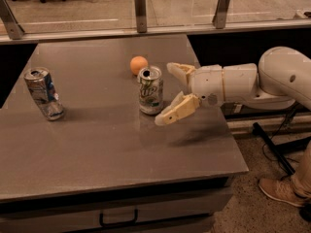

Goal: Knock 7up can over

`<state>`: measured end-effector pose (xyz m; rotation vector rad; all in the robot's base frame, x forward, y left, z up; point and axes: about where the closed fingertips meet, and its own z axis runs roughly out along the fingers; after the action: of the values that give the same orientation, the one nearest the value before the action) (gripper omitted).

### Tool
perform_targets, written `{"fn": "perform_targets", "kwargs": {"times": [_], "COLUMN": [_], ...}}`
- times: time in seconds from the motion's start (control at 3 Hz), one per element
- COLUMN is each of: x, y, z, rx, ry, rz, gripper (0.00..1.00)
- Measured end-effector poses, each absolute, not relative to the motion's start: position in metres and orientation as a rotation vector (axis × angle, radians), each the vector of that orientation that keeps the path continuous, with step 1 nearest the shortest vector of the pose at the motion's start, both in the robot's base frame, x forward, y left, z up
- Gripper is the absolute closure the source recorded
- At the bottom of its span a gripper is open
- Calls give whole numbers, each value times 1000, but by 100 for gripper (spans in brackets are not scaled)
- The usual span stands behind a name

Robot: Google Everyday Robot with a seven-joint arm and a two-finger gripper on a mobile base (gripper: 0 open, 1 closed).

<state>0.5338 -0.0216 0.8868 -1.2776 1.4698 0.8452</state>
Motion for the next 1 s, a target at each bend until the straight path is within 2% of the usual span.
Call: {"fn": "perform_targets", "kwargs": {"times": [0.33,1.0], "x": [546,554], "y": [-13,8], "z": [878,874], "rx": [-1265,-1293], "ry": [1444,1451], "rz": [855,870], "gripper": [18,64]}}
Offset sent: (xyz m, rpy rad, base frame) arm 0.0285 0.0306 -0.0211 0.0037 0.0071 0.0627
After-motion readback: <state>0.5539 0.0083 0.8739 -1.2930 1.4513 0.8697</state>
